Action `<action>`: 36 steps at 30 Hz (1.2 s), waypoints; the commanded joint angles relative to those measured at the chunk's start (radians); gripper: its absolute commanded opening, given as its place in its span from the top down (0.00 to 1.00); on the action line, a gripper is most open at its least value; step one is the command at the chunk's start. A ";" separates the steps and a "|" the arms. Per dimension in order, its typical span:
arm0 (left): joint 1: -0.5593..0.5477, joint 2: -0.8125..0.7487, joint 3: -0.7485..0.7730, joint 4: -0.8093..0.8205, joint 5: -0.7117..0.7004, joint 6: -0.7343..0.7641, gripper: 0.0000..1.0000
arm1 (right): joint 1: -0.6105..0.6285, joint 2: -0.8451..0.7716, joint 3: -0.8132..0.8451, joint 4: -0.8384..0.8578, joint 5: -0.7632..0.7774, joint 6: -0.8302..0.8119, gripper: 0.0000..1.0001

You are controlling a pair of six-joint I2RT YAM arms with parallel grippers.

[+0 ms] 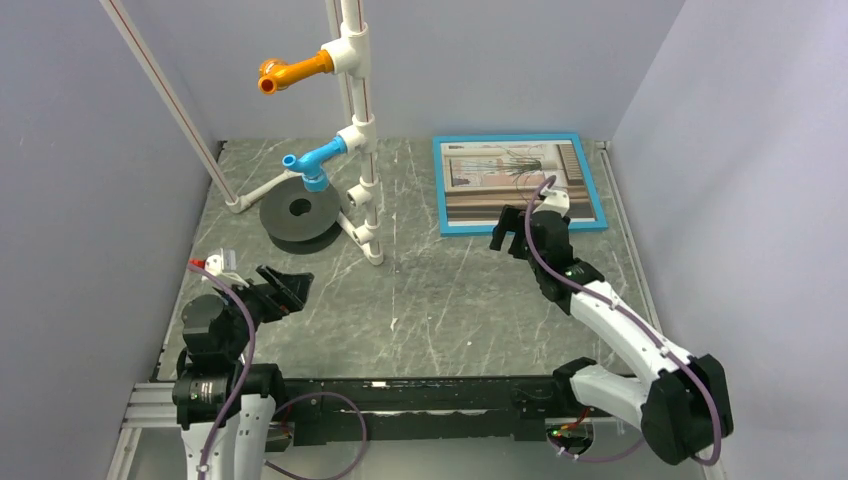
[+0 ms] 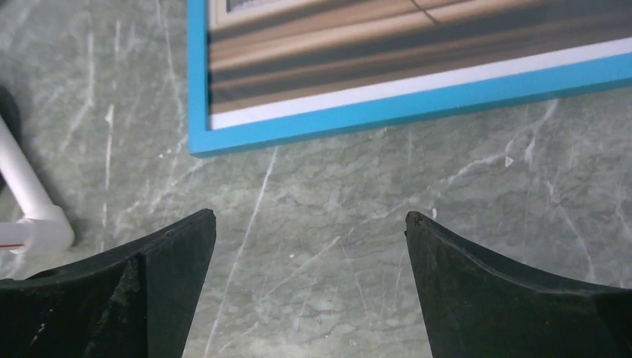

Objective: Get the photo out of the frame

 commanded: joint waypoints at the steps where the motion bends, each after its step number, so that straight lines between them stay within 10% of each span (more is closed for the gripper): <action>1: 0.005 0.015 0.057 0.015 0.036 0.040 0.01 | 0.002 -0.051 -0.036 0.128 0.001 -0.010 0.00; 16: 0.005 0.039 0.115 -0.008 0.083 0.185 0.01 | 0.060 0.355 0.273 -0.049 -0.151 -0.161 0.01; 28: 0.003 0.006 0.090 0.016 0.093 0.177 0.01 | 0.138 0.716 0.587 -0.134 -0.121 -0.193 0.35; 36: 0.004 -0.002 0.087 0.020 0.113 0.181 0.01 | 0.185 0.899 0.762 -0.206 0.056 -0.131 0.34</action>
